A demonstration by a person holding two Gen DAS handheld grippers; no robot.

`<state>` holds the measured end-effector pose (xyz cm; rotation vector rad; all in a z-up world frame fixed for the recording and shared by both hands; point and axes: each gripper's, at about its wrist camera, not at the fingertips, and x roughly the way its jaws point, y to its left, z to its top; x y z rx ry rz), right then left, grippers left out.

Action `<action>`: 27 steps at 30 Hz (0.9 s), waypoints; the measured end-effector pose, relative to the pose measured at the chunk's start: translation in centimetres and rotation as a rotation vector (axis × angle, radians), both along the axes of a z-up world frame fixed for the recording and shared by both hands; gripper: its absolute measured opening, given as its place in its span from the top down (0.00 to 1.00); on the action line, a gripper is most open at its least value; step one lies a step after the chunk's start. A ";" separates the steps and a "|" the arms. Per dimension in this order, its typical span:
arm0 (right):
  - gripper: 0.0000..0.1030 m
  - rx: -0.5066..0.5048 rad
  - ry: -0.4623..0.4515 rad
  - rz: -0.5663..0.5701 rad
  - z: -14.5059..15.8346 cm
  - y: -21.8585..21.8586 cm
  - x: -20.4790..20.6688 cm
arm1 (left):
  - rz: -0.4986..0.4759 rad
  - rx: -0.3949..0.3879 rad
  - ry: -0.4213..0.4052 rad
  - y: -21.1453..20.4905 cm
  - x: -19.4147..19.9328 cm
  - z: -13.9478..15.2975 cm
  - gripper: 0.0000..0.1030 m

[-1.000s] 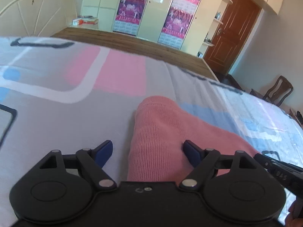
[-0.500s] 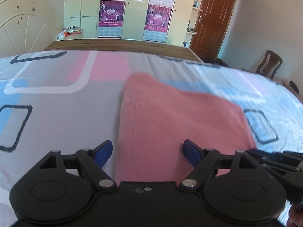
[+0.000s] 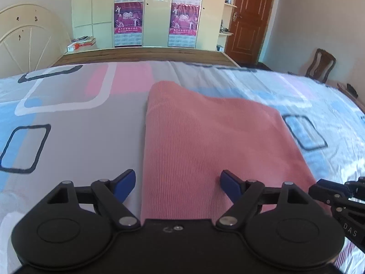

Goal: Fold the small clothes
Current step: 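Move the open left gripper along the folded strip to flatten it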

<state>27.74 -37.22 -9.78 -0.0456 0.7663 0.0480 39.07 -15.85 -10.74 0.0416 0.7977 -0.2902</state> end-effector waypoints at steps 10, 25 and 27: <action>0.80 -0.008 0.045 -0.056 -1.8 -1.6 -2.4 | -0.014 -0.018 0.101 0.9 -2.6 -2.7 0.21; 0.80 0.050 0.069 -0.103 -1.8 -0.8 -4.4 | -0.071 -0.026 0.110 1.1 -3.7 -3.2 0.21; 0.81 0.082 0.082 -0.138 -2.5 -1.3 -4.0 | -0.083 -0.029 0.114 1.2 -3.6 -3.2 0.21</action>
